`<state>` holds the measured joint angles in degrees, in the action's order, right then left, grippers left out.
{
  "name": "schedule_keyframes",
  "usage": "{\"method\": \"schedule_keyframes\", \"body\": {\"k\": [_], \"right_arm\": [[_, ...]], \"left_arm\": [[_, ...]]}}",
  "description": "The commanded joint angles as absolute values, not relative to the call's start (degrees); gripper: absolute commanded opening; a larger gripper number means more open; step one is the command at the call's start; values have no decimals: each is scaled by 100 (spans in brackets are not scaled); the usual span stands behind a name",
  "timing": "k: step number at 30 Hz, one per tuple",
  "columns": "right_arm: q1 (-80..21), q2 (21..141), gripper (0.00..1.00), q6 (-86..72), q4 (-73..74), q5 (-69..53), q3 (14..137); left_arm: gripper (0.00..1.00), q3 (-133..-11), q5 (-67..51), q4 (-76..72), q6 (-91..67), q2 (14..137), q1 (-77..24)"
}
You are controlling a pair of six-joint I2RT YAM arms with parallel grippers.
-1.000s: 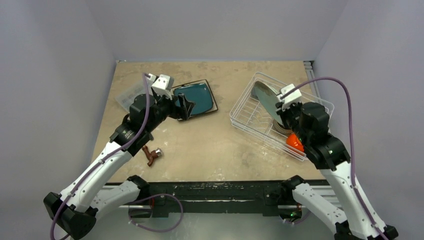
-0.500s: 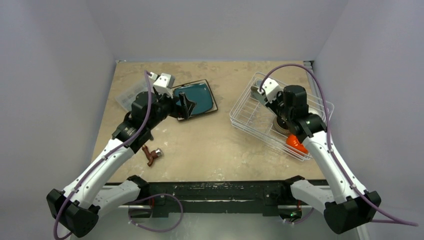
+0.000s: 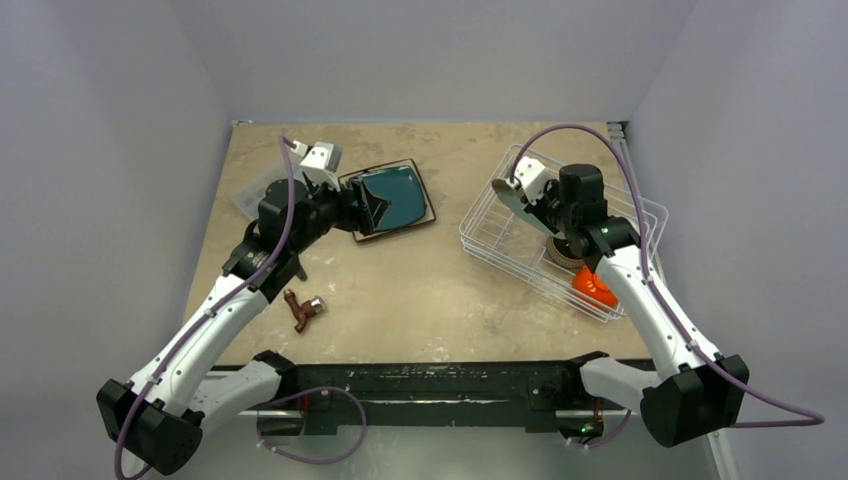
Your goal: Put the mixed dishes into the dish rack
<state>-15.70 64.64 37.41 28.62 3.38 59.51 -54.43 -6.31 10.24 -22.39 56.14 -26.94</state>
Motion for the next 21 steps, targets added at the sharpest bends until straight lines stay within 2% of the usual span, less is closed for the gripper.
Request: {"method": "schedule_keyframes", "body": {"k": [1,21], "right_arm": [[-1534,6373,0,3940,1864,406,6035],[-1334,6940,0,3696,1584,401,5707]], "left_arm": [[78,-5379,-833,715,-2399,5635,-2609],[77,-5361,-900,680,-2417,5627,-2587]]}}
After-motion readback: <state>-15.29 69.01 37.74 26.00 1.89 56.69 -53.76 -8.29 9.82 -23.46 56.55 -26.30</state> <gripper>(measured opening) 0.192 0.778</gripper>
